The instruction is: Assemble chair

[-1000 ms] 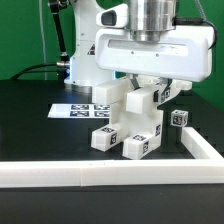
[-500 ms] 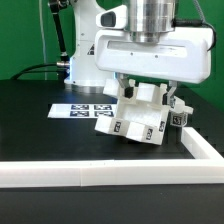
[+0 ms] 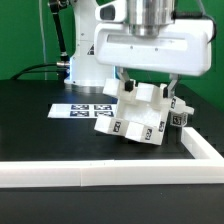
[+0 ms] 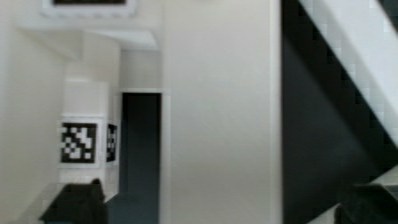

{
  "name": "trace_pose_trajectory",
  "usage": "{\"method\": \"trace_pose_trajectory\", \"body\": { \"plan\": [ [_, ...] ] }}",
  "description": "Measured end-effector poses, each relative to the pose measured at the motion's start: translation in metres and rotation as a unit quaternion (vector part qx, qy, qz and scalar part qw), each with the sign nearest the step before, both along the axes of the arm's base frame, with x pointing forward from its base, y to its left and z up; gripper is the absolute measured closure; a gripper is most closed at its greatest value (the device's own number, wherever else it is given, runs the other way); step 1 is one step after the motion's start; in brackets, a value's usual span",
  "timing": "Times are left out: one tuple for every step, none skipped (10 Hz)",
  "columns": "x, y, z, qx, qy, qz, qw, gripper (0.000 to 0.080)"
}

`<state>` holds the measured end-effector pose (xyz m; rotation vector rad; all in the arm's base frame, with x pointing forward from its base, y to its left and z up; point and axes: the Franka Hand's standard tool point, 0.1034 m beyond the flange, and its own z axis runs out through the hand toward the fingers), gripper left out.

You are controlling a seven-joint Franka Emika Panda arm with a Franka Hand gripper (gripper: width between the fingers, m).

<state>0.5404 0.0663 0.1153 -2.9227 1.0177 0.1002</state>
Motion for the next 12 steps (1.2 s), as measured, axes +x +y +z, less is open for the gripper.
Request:
{"method": "trace_pose_trajectory", "body": {
  "plan": [
    [-0.004, 0.001, 0.008, 0.004, -0.002, -0.001, 1.0, 0.0151],
    [-0.008, 0.003, 0.019, 0.009, -0.002, -0.001, 1.0, 0.0151],
    [-0.01, 0.003, 0.023, 0.012, -0.004, -0.001, 1.0, 0.0151],
    [-0.013, 0.003, 0.026, 0.013, -0.005, -0.004, 1.0, 0.0151],
    [-0.013, 0.003, 0.025, 0.013, -0.005, -0.003, 1.0, 0.0151],
    [-0.013, 0.003, 0.024, 0.012, -0.004, -0.003, 1.0, 0.0151],
    [-0.013, 0.002, 0.022, 0.013, -0.007, -0.004, 1.0, 0.0151],
    [-0.018, 0.0, 0.017, 0.015, -0.01, -0.01, 1.0, 0.0151],
    [-0.025, -0.003, 0.013, 0.014, -0.006, -0.004, 1.0, 0.0151],
    [-0.029, -0.006, 0.009, 0.013, -0.005, -0.002, 1.0, 0.0151],
    [-0.033, -0.007, 0.004, 0.012, -0.001, 0.001, 1.0, 0.0151],
    [-0.035, -0.008, 0.0, 0.01, 0.003, 0.002, 1.0, 0.0151]
  ]
}}
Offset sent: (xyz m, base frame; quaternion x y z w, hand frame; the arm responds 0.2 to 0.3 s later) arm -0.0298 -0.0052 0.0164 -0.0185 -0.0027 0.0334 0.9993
